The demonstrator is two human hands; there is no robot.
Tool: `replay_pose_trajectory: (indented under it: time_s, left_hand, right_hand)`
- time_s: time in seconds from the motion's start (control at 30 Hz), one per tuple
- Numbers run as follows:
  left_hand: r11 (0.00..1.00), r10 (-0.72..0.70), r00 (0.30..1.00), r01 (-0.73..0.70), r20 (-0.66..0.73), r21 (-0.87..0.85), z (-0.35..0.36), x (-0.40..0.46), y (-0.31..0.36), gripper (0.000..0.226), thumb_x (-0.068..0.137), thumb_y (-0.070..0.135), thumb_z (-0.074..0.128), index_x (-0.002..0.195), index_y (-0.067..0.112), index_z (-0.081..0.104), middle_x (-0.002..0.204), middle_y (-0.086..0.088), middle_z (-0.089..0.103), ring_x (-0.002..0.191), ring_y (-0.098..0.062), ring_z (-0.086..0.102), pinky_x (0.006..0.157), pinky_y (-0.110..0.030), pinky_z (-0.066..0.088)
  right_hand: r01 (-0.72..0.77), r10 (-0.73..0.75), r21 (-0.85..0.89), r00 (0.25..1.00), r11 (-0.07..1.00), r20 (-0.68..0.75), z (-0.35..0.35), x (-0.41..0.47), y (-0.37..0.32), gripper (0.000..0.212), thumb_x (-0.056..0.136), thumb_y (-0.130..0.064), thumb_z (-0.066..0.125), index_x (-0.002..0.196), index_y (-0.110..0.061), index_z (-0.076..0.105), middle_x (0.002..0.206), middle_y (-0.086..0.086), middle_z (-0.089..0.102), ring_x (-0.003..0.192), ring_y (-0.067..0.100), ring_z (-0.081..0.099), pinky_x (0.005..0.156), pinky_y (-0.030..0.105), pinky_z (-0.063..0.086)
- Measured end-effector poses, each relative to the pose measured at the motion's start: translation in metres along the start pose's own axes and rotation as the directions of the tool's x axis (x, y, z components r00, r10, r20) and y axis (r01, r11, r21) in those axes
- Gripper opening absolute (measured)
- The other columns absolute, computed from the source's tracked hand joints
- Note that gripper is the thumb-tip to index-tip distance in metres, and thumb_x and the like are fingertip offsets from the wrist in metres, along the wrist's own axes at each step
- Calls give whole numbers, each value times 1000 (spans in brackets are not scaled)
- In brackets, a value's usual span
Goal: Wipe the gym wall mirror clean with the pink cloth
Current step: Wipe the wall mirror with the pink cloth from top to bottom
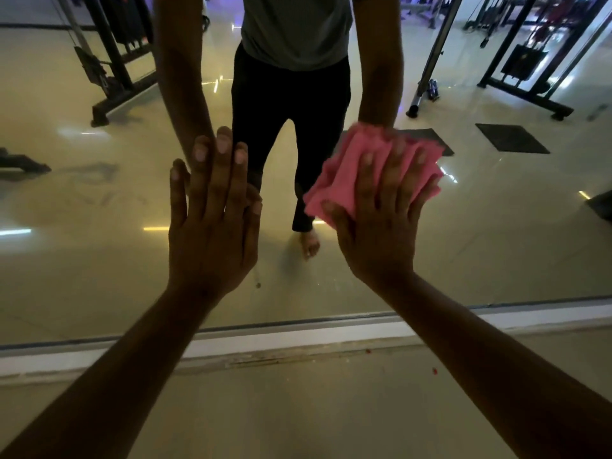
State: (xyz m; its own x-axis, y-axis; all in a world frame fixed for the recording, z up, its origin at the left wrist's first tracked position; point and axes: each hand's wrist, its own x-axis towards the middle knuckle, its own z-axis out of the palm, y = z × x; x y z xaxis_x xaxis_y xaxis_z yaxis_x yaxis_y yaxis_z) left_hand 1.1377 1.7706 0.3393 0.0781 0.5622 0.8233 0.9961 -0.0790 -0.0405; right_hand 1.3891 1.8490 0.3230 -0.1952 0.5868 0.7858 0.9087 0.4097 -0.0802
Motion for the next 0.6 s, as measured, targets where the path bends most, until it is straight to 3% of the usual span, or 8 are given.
replay_pose_trajectory:
  time_s: [0.07,0.13,0.23,0.3,0.43,0.47,0.53,0.6]
  left_hand:
    - [1000,-8,1000,8,-1,-10,1,0,2,76,112,28,58,169,1,17,176,-21,12,164,-35,7,134,-62,13]
    - [999,-20,1000,20,-3,-37,-1,1,3,76,111,27,60,169,1,17,175,-22,14,164,-35,6,134,-61,12]
    - [1000,7,1000,-7,18,-23,-7,1,-1,76,111,27,59,170,2,17,176,-18,8,165,-35,6,134,-60,13]
    - [998,36,999,-34,39,-53,-13,0,-8,74,112,27,57,170,3,18,177,-15,6,166,-34,7,134,-58,13]
    - [995,89,995,-87,39,-59,-28,-3,-35,71,112,26,56,170,5,21,178,-13,7,166,-34,11,134,-60,13]
    - [996,72,997,-70,37,-53,-32,-4,-46,71,112,26,55,170,5,19,178,-13,6,166,-33,9,134,-60,12]
    - [999,7,1000,-6,28,-31,-42,-8,-70,72,113,28,54,171,6,17,178,-13,6,167,-30,5,134,-60,11]
    - [1000,18,999,-17,43,-9,-53,-13,-97,73,113,29,52,172,8,15,179,-12,4,168,-30,5,134,-60,10]
  right_hand:
    - [-158,162,69,985,985,-64,-1,24,-27,88,108,-67,47,167,-12,13,175,36,17,161,64,12,126,83,8]
    - [11,-9,90,1000,996,-23,8,5,-31,83,109,-67,49,167,-17,16,175,28,15,161,62,12,123,86,12]
    - [305,-306,31,941,952,145,26,-47,5,82,108,-58,64,169,-26,20,174,14,17,162,50,15,119,87,24]
    - [235,-245,82,958,968,145,22,-50,2,84,107,-56,65,170,-24,19,176,14,14,164,49,10,120,86,21]
    - [-113,118,118,992,987,-35,10,12,-76,87,108,-58,60,168,-14,13,175,20,4,162,62,7,128,79,0]
    - [-130,137,115,989,985,-63,9,19,-93,83,110,-58,55,168,-15,14,175,20,5,161,62,9,129,77,-5]
    - [52,-50,109,999,993,-22,19,7,-109,80,112,-57,53,171,-22,13,175,17,9,162,56,8,128,74,-11]
    - [305,-309,59,948,951,75,34,-22,-98,91,109,-58,61,175,-32,4,177,12,13,166,47,4,127,77,-5]
